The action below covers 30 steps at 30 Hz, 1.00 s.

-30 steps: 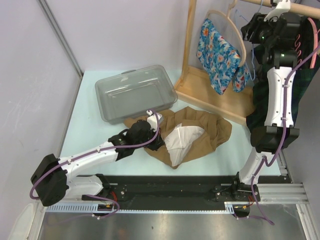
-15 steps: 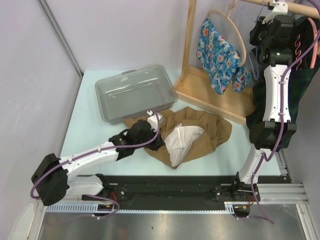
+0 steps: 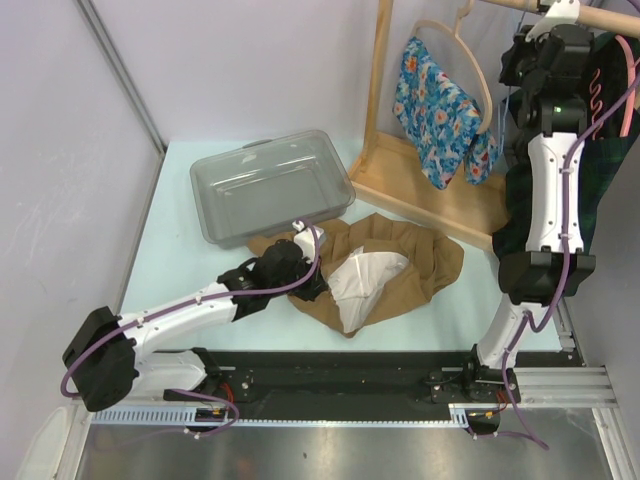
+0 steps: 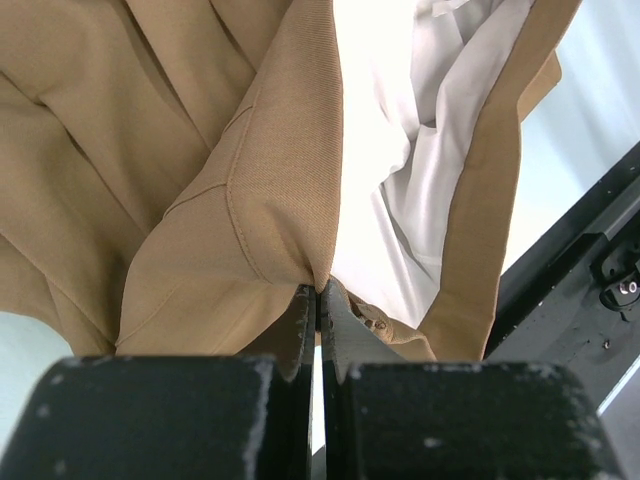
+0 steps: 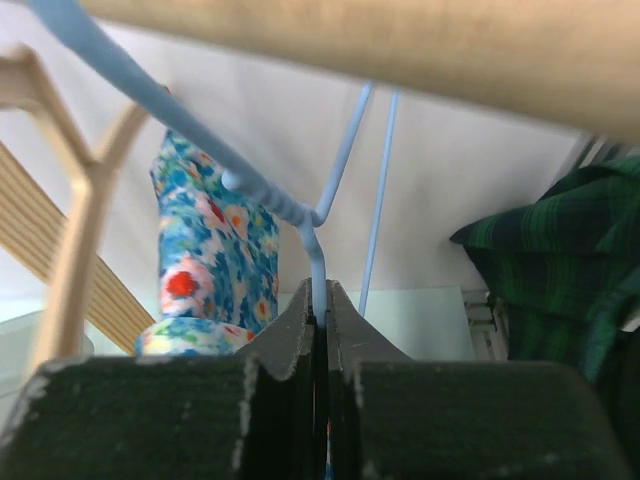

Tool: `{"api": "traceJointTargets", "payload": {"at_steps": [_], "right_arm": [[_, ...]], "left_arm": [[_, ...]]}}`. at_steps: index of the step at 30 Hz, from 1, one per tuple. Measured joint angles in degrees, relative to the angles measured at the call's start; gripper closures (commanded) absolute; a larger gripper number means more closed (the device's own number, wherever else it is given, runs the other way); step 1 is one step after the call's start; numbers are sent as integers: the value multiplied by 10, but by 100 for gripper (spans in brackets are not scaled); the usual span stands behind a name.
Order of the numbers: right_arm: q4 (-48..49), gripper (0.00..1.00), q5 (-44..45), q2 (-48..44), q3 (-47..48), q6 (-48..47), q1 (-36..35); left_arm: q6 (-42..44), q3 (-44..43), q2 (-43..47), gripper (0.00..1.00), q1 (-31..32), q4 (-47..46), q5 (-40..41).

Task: Place the skirt on the hanger
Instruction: Grab a hanger with the right arm

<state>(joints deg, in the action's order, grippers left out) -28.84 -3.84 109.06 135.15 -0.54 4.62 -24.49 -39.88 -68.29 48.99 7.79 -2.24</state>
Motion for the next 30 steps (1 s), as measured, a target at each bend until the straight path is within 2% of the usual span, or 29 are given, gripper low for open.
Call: {"api": "traceJointTargets", "payload": {"at_steps": [11,17,22,30], "right_arm": [[-23,100,-3,-87,-18,-1,0],[-44,100,-29,-239,-162,11,3],[-73,100,-94,-393,-222,33,28],[-41,100,-247,-506,-163,63,37]], "left_arm": [[-5,0,0,100,0,10,10],[-15,0,4,100,0,20,16],[-21,0,22,100,0,26,16],[-22,8,62,99,0,46,19]]}}
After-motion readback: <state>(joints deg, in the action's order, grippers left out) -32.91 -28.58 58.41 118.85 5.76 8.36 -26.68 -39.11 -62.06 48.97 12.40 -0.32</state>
